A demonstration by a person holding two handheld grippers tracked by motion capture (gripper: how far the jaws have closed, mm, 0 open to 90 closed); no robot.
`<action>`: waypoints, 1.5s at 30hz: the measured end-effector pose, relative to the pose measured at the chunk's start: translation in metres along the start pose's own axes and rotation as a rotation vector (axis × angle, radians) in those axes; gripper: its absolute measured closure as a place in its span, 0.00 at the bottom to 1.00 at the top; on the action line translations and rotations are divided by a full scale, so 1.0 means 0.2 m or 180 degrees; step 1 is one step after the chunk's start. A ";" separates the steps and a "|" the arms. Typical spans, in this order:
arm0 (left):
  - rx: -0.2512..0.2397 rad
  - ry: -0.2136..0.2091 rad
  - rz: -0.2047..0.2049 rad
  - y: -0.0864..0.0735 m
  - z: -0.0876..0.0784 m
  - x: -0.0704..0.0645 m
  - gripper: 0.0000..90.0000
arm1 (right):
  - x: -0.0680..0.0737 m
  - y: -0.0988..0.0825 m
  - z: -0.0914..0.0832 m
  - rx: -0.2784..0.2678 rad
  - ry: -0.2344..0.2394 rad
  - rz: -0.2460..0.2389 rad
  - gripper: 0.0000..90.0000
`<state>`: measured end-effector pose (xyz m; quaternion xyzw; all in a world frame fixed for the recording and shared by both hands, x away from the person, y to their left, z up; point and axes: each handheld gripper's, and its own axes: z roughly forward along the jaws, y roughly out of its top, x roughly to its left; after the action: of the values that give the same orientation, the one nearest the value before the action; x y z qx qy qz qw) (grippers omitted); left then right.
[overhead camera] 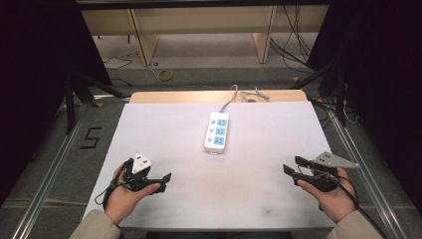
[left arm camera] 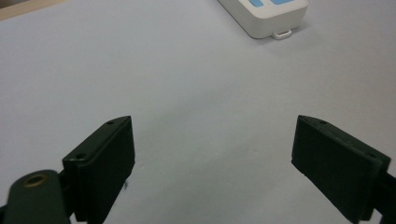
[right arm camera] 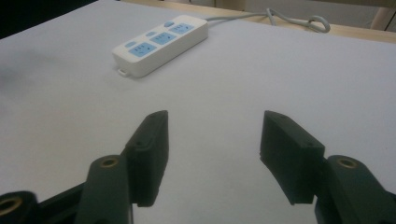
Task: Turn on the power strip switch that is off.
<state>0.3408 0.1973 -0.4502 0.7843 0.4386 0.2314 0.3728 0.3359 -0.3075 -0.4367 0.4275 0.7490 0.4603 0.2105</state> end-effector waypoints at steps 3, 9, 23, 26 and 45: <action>0.0003 0.0017 0.0019 0.00 0.00 0.00 0.15 | 0.00 0.01 0.00 0.0014 -0.0009 -0.0018 0.59; 0.0011 0.0033 0.0023 0.00 0.01 0.01 0.15 | 0.02 0.02 0.01 0.0132 -0.0037 -0.0140 0.84; 0.0043 0.0010 0.0032 0.00 0.01 0.00 0.16 | 0.03 0.08 0.05 0.0209 -0.0084 -0.0271 1.00; 0.0043 0.0007 0.0035 0.00 0.01 0.00 0.16 | 0.04 0.09 0.07 0.0228 -0.0069 -0.0277 1.00; 0.0039 -0.0001 0.0025 0.00 0.01 0.00 0.16 | 0.09 0.18 0.19 0.0251 0.0057 -0.0359 1.00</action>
<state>0.3421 0.1959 -0.4522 0.7883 0.4369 0.2300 0.3672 0.3690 -0.2667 -0.4222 0.3884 0.7913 0.4217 0.2125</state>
